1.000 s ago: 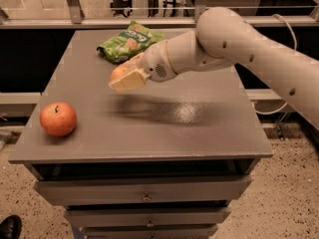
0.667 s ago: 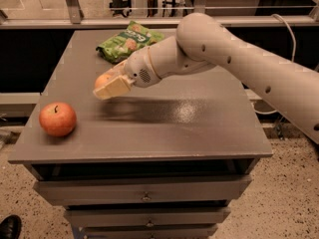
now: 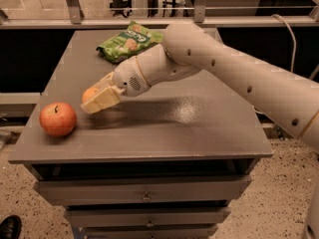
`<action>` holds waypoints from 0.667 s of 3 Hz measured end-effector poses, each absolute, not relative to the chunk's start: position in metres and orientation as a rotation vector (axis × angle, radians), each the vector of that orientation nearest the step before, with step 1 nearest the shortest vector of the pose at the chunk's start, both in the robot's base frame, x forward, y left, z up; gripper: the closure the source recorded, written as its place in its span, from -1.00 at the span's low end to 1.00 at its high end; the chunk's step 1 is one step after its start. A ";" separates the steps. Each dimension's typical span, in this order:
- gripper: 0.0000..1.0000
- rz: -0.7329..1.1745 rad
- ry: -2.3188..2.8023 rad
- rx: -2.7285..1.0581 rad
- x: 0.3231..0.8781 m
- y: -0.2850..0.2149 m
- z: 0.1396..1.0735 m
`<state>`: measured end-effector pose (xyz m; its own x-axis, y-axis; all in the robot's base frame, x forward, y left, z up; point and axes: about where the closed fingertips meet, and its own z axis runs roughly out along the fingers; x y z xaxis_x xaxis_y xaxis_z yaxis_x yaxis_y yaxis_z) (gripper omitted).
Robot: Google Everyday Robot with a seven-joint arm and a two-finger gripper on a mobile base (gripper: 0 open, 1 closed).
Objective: Move orange near apple
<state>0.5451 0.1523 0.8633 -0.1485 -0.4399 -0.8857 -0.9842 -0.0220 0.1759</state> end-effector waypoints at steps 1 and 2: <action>0.32 1.191 1.624 -1.548 0.534 0.160 0.858; -0.11 1.216 1.617 -1.564 0.530 0.163 0.855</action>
Offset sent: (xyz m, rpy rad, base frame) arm -0.0185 0.0105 -0.0112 0.0077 0.0536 0.0975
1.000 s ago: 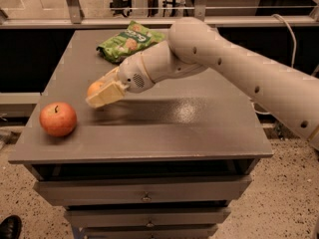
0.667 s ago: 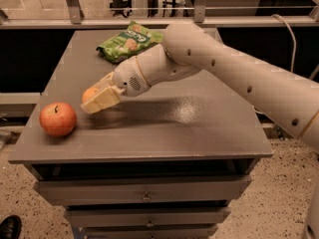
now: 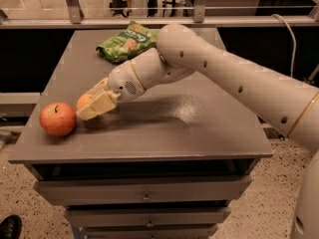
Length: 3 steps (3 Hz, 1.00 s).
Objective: Move orange near apple
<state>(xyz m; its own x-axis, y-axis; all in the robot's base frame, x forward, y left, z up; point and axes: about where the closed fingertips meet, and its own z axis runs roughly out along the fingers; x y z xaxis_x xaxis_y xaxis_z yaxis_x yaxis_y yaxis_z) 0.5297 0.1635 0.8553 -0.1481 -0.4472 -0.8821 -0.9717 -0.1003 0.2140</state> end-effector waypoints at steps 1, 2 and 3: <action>-0.61 1.230 1.613 -1.573 0.527 0.165 0.853; -1.00 1.241 1.611 -1.572 0.525 0.165 0.851; -1.00 1.241 1.611 -1.572 0.525 0.165 0.851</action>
Offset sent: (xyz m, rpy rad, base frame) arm -0.0021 -0.0011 -0.0051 0.0046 0.0153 0.0159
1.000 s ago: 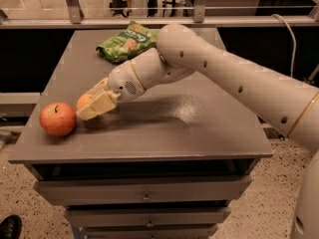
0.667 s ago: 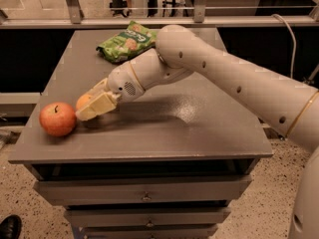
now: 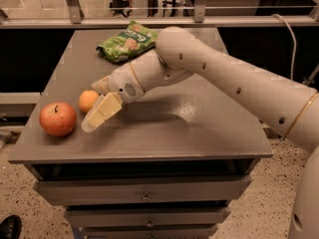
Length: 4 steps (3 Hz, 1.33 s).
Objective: Move orange near apple
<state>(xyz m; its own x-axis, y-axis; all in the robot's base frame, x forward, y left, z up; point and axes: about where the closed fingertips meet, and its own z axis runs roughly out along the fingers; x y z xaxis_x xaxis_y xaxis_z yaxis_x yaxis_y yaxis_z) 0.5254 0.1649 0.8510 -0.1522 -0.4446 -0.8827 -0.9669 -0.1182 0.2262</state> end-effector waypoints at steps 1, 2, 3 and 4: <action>-1.00 1.213 1.615 -1.546 0.530 0.154 0.854; -1.00 1.138 1.594 -1.478 0.543 0.119 0.875; -1.00 1.026 1.565 -1.401 0.560 0.064 0.904; -1.00 0.918 1.528 -1.300 0.571 0.018 0.934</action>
Offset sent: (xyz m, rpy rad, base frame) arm 0.0430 -0.1158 0.0548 0.0788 -0.1627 -0.2331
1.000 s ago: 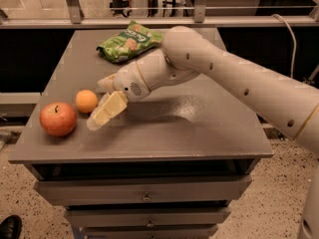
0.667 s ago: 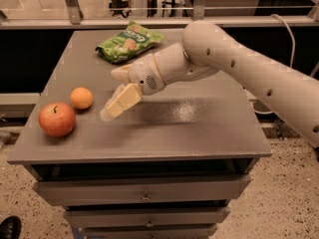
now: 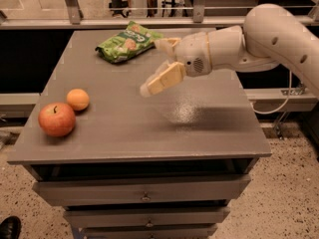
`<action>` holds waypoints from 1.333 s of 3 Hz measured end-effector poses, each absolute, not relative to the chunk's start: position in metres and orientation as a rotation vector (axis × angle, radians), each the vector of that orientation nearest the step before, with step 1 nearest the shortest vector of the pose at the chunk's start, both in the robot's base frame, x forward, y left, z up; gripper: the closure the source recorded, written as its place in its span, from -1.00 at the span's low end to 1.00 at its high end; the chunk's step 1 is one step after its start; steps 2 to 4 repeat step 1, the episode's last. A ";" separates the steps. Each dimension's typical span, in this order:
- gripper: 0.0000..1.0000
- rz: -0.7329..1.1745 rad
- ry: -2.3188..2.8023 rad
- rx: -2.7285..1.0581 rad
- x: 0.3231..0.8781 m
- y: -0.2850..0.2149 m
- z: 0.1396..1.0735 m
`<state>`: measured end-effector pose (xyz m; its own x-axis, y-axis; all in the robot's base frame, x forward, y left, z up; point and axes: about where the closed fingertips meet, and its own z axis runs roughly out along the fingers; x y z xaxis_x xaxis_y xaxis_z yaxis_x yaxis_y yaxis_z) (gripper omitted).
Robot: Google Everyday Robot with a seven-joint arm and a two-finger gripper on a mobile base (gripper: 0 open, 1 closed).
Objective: Move orange near apple
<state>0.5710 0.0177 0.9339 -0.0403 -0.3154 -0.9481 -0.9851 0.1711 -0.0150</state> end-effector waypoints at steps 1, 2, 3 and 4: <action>-1.00 0.892 1.530 -1.273 0.573 0.004 0.937; -1.00 0.892 1.530 -1.273 0.573 0.004 0.937; -1.00 0.892 1.530 -1.273 0.573 0.004 0.937; -1.00 0.892 1.530 -1.273 0.573 0.004 0.937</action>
Offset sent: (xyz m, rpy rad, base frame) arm 0.0000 0.0000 0.0000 0.0000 0.0000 0.0000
